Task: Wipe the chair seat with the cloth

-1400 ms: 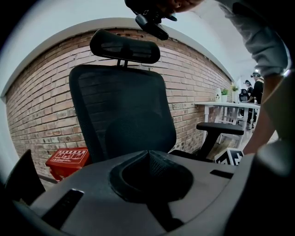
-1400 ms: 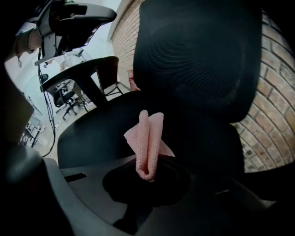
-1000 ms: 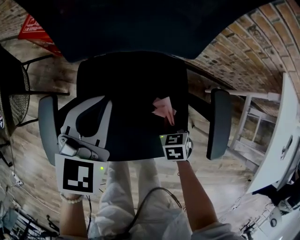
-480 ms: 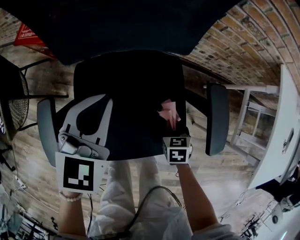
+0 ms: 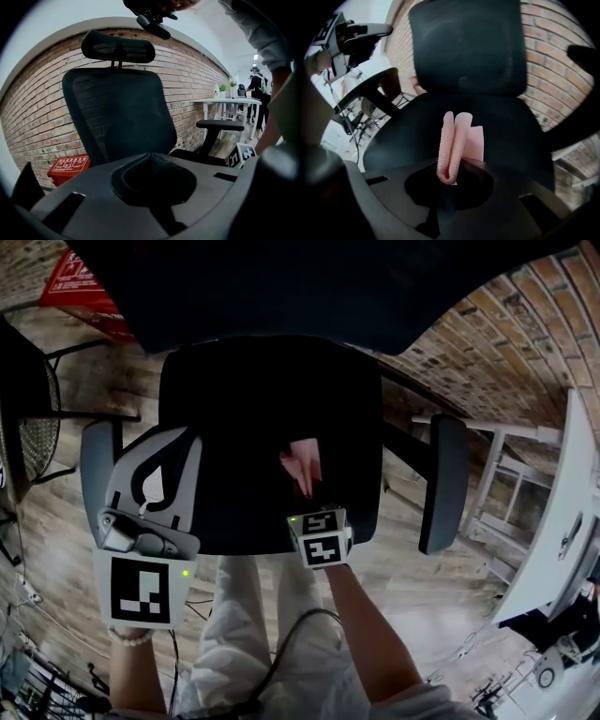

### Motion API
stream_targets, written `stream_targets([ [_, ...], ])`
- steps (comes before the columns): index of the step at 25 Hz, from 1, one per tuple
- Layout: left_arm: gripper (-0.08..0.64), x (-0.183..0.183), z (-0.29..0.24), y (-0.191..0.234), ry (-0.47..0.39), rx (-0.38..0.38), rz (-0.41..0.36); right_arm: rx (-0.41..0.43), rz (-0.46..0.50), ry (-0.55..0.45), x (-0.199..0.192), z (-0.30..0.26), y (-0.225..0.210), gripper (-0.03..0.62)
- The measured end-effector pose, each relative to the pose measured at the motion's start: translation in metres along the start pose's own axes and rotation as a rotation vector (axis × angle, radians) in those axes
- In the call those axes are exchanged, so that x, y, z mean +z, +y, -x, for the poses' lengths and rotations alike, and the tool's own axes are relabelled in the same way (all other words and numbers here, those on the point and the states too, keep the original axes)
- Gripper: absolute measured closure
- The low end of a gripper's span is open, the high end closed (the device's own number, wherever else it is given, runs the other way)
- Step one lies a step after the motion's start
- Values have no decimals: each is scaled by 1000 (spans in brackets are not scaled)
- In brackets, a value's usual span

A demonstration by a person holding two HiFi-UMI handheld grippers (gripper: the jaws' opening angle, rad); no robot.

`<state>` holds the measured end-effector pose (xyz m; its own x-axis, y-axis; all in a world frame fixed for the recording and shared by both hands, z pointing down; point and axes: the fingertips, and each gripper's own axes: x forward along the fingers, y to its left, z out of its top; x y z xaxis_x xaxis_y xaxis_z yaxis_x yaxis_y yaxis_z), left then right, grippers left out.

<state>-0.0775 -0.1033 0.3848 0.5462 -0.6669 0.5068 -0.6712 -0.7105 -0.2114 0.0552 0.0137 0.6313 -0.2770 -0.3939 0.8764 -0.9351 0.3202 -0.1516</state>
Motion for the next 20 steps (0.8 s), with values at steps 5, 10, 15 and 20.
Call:
stream_targets([
  [5, 541, -21, 20, 27, 14, 117, 172, 115, 123, 8, 16, -20, 55, 538],
  [10, 541, -33, 40, 48, 17, 170, 210, 229, 246, 16, 31, -32, 114, 538],
  [15, 541, -40, 55, 65, 2, 200, 227, 326, 340, 14, 40, -37, 171, 538],
  [20, 541, -44, 62, 72, -3, 212, 227, 417, 399, 19, 40, -37, 220, 538],
])
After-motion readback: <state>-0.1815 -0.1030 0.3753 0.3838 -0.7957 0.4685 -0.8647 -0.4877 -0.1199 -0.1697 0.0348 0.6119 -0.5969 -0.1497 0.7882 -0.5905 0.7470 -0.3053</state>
